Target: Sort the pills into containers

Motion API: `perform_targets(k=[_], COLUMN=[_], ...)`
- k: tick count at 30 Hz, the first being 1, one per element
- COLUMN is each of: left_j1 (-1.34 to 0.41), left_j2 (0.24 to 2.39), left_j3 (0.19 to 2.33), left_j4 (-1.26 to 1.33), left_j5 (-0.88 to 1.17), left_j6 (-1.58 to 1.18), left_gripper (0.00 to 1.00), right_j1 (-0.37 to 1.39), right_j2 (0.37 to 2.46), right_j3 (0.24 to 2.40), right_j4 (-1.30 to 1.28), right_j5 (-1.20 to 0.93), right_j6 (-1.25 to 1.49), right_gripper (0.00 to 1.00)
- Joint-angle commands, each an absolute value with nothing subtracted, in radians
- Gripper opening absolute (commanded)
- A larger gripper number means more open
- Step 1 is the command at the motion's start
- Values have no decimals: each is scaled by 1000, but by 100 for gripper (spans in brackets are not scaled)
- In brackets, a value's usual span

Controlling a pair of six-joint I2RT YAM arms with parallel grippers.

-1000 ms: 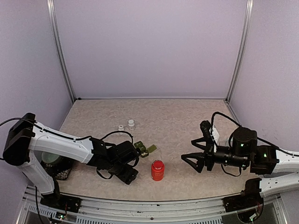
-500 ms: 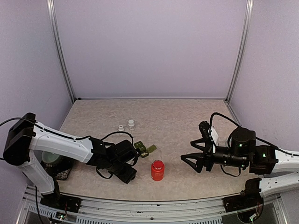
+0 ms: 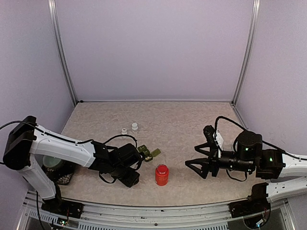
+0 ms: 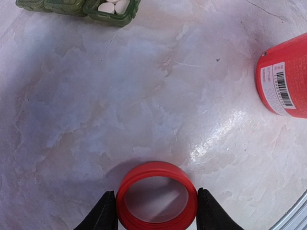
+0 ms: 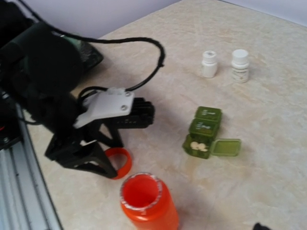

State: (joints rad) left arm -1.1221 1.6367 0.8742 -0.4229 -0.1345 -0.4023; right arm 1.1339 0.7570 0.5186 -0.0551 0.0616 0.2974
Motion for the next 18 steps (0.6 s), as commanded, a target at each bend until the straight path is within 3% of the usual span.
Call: perform_targets(k=[1,6,11,18], left_j1=[-1116,-1118,-1130,-1216], left_j2=[1559,1392,1255,1198], left_j3=[889,921,926,934], left_j4=[-401,-299,-110,123], left_j5=[-135,-75,-15,7], left_j6=[-388,-386,-411,-325], left_gripper=[39,39,39,39], right_j1=[1141,1141,1141,1139], right_j2=[738,716,739,860], right_j3=[506,458,450,544], right_j4=[-2,137,285,442], right_j5=[-54,-250,-257,-281], right_j6=[265,203,228,521], right_gripper=[89,90,93,97])
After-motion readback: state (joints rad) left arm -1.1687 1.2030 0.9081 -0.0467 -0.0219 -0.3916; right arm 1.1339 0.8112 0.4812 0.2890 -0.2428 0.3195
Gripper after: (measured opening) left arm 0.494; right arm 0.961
